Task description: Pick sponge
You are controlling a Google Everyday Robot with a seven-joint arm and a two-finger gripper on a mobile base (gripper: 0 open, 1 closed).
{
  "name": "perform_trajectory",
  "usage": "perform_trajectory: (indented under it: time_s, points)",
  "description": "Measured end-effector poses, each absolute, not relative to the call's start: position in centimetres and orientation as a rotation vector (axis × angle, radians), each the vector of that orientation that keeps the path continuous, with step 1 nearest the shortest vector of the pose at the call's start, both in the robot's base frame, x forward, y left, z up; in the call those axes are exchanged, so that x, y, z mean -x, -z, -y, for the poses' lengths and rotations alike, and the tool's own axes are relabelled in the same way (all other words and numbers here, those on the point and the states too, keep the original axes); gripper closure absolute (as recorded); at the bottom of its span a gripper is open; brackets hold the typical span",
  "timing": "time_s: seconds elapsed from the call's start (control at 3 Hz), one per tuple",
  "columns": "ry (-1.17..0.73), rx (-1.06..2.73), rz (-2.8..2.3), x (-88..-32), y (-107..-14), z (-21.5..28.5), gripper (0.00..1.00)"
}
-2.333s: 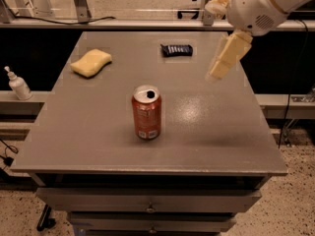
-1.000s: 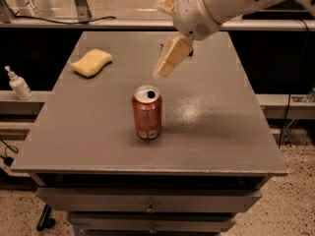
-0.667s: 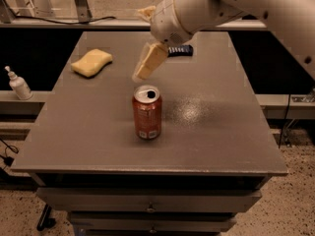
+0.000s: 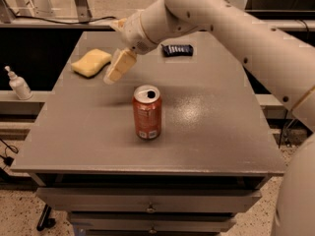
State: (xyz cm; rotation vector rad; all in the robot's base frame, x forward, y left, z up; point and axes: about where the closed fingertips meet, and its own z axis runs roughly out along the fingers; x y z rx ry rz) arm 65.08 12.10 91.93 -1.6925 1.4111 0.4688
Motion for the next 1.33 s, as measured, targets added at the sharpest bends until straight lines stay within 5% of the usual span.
perform_trajectory:
  time_s: [1.0,1.33]
  points:
    - [-0.594,1.591,-1.508,-70.2,-86.4,-20.2,0.00]
    - [-0.598,1.570,-1.530,-71.1,-84.9,-20.6,0.18]
